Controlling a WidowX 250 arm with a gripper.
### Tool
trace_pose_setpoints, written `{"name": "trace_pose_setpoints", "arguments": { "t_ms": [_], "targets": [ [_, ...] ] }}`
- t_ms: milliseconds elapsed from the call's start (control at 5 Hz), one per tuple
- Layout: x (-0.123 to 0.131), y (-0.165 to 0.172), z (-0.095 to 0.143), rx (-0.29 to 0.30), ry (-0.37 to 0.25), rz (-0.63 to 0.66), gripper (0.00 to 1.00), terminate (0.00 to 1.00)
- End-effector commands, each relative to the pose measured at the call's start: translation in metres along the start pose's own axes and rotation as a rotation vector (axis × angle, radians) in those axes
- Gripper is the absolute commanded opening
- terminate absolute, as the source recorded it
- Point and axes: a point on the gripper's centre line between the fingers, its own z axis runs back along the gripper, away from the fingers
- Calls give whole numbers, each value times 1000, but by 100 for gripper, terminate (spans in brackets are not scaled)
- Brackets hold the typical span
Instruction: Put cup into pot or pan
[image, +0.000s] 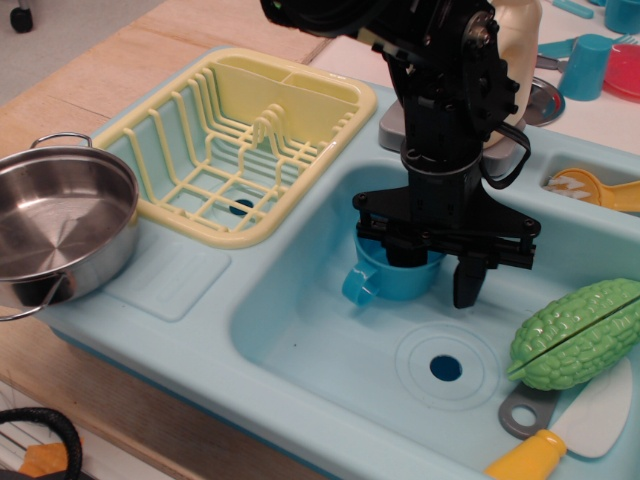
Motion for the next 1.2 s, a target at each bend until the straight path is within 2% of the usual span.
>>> {"name": "trace_pose_setpoints", "arguments": {
  "t_ms": [0,200,600,1000],
  "targets": [
    [0,-2,12,12,-30,-5,0,0],
    [-5,-8,28,62,-59,-20,0,0],
    [-12,-4,92,172,-183,52,0,0],
    [-4,52,139,231,-229,155,0,0]
  ]
}}
